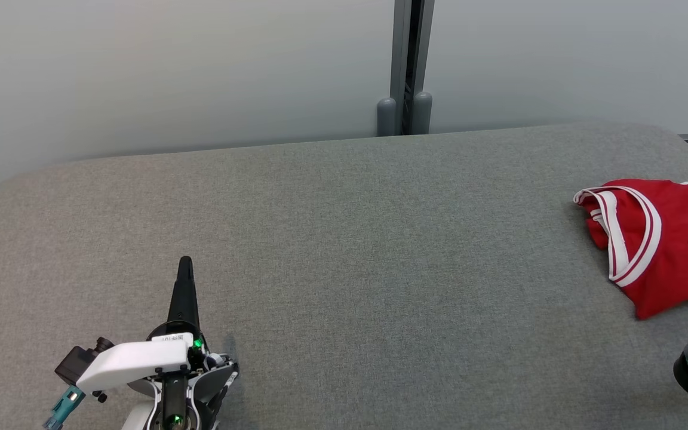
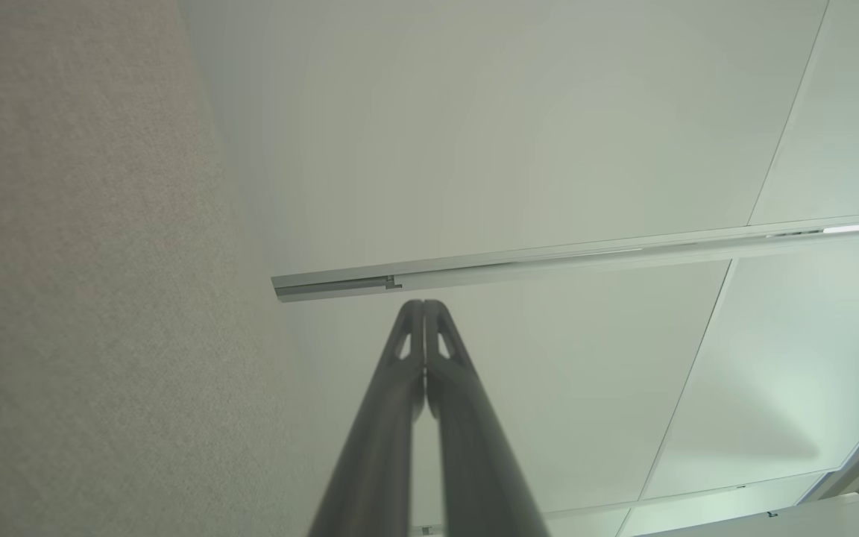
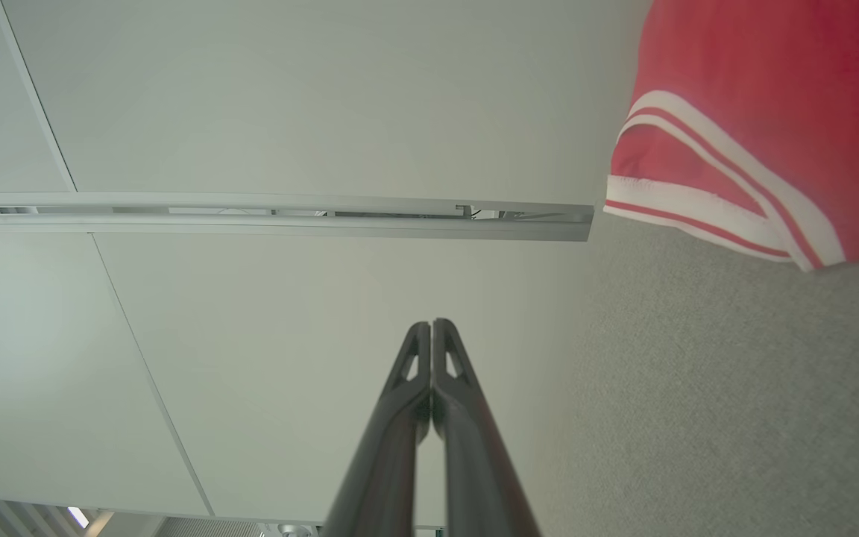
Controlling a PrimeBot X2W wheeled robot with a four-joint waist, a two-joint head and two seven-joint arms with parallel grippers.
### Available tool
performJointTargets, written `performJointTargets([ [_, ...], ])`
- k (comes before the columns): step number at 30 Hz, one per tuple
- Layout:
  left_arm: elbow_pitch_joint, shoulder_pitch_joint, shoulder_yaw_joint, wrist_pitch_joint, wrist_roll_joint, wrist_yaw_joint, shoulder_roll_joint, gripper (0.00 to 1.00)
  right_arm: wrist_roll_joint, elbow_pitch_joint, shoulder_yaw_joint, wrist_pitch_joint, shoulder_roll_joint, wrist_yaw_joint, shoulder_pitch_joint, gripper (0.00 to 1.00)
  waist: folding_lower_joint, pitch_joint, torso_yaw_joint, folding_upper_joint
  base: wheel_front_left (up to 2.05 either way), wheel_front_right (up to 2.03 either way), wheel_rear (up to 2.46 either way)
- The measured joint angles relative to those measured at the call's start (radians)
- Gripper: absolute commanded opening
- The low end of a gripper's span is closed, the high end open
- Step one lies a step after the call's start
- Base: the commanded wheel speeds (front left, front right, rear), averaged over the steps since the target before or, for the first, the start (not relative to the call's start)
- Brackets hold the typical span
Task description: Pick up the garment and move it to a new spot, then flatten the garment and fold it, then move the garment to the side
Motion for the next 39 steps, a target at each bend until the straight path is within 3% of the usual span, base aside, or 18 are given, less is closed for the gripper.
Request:
performJointTargets([
  [39, 0.000, 0.000, 0.000, 0.000, 0.000, 0.000, 0.000, 0.00, 0.004, 0.000, 0.006, -0.001, -0.003, 0.000, 0.000, 0.00, 0.0000, 0.000, 0.000, 0.0000, 0.00, 0.00, 0.00],
])
